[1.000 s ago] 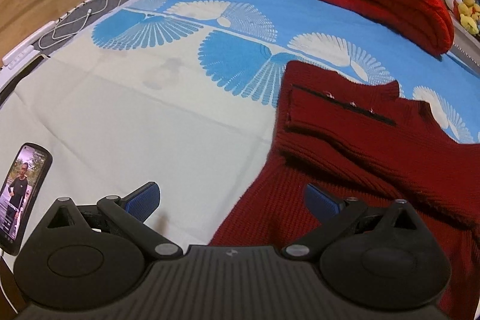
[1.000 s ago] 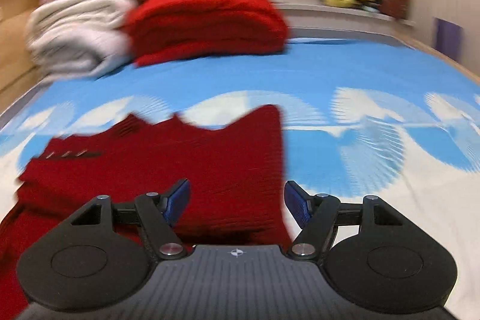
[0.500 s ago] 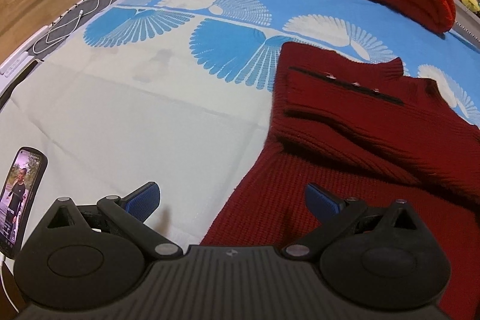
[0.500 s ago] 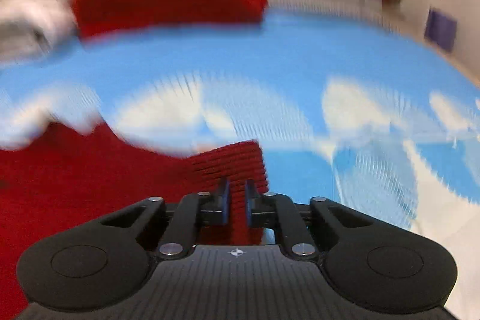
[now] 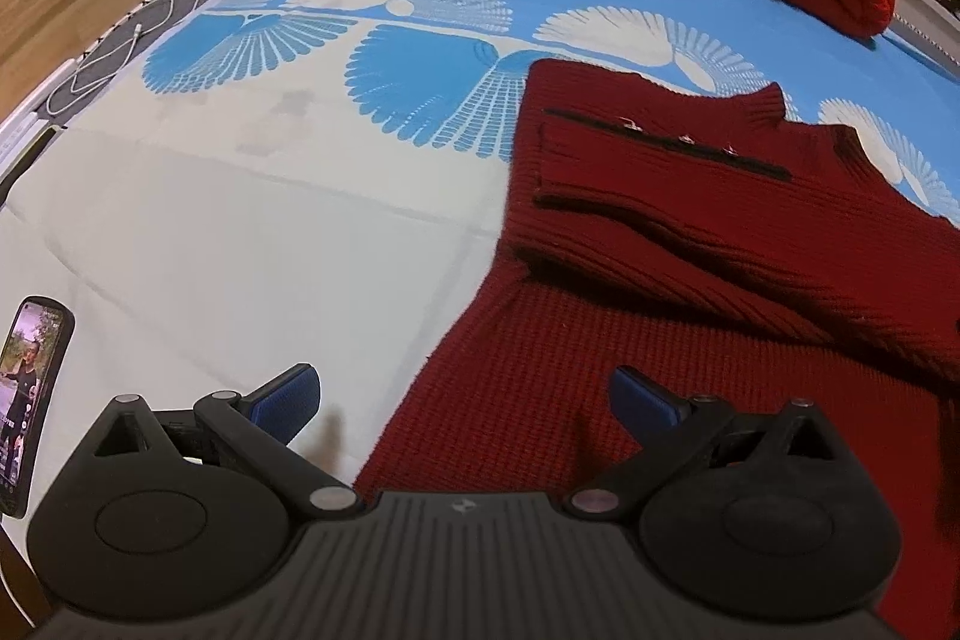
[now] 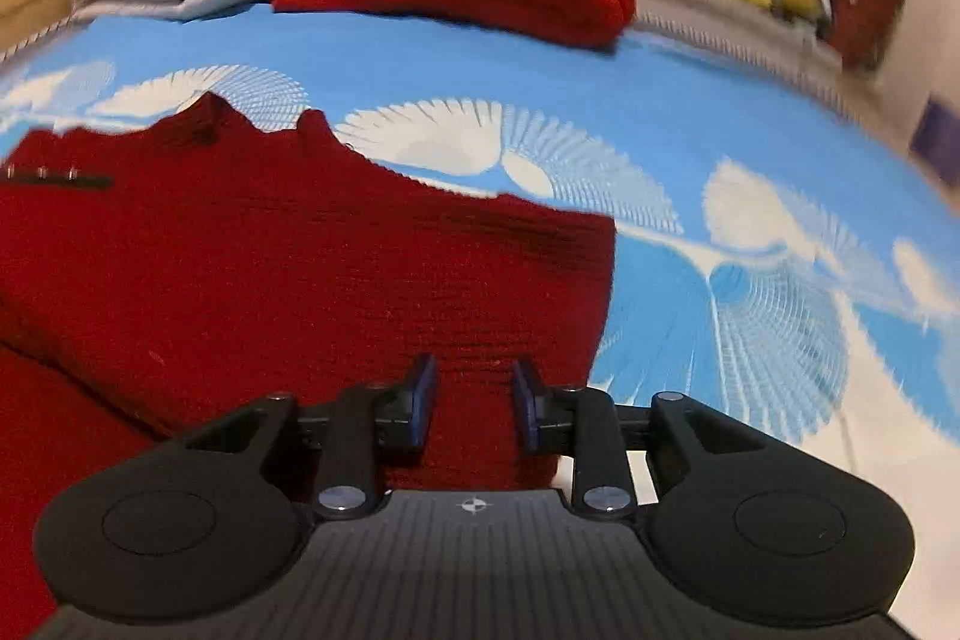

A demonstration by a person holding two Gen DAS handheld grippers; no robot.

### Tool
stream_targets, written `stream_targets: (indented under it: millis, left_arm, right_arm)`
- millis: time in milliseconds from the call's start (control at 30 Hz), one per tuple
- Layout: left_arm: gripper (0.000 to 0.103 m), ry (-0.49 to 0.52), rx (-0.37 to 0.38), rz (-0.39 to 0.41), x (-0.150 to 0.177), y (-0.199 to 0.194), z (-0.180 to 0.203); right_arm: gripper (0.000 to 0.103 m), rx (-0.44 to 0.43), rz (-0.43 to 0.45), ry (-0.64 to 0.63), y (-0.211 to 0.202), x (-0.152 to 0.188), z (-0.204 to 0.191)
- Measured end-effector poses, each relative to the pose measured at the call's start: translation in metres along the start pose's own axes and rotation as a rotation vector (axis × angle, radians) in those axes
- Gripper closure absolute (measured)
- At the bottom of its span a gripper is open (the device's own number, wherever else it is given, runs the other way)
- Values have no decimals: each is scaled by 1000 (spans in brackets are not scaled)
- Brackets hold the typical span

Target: Fold small clothes

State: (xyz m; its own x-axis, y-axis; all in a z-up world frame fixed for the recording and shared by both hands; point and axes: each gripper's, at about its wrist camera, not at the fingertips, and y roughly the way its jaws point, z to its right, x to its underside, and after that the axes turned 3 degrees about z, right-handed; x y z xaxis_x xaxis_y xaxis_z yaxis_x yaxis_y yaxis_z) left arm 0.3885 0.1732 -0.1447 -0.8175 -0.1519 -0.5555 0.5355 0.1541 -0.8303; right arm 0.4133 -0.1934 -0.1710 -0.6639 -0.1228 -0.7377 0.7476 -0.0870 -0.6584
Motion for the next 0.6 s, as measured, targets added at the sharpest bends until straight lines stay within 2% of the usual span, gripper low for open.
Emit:
stream_targets:
  millis: [33,67,100,200,267,467,600]
  left_arm:
    - [0,3,2,1,0,0,1]
    - [0,7,7,5,1,-2,2]
    - [0,12,17,11,2,-3,3]
    - [0,40,52,25,4,-9,5]
    - [0,61,76,43,8,-15,5]
    - [0,198,127,144,41,-43,7]
    - [0,209,100,136,82,-62,-1]
  right_arm:
    - [72,6,-5,24,-6,-3,0]
    - [63,-4,-8,75,-14,-6,4]
    - [48,-37,1,143,-29,-8,9]
    - [31,-122,77,199,-87,0,11]
    - [25,-157,116,198,-130,18,7]
    - [21,-215,145,228,-226,103,-7]
    - [21,-194,100,219,-252,159,-23]
